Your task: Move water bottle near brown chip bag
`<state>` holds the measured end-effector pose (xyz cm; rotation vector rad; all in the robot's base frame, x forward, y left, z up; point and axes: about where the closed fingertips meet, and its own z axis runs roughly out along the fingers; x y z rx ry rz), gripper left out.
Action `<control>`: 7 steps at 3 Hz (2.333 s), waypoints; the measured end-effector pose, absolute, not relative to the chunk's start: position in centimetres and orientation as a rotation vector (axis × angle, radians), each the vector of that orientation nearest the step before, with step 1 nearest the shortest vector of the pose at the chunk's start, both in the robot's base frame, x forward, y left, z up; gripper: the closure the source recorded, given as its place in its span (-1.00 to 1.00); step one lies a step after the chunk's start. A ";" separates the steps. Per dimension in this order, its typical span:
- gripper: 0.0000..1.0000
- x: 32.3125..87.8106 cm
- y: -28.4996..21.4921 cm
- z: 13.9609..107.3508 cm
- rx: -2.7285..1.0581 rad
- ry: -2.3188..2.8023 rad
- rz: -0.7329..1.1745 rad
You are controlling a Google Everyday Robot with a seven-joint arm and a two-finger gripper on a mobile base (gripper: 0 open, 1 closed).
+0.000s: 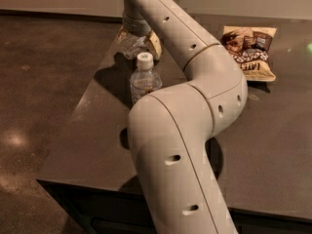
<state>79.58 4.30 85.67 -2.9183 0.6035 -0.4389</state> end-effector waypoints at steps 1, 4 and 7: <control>-0.15 79.7 4.7 85.5 -2.925 0.603 -0.436; 1.00 79.4 1.5 86.9 -2.922 0.726 -0.462; 1.00 74.1 -6.0 87.7 -2.817 0.885 -0.263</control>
Offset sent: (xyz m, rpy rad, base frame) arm -0.0033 -0.0150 0.0126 -0.0375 0.0585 -0.0444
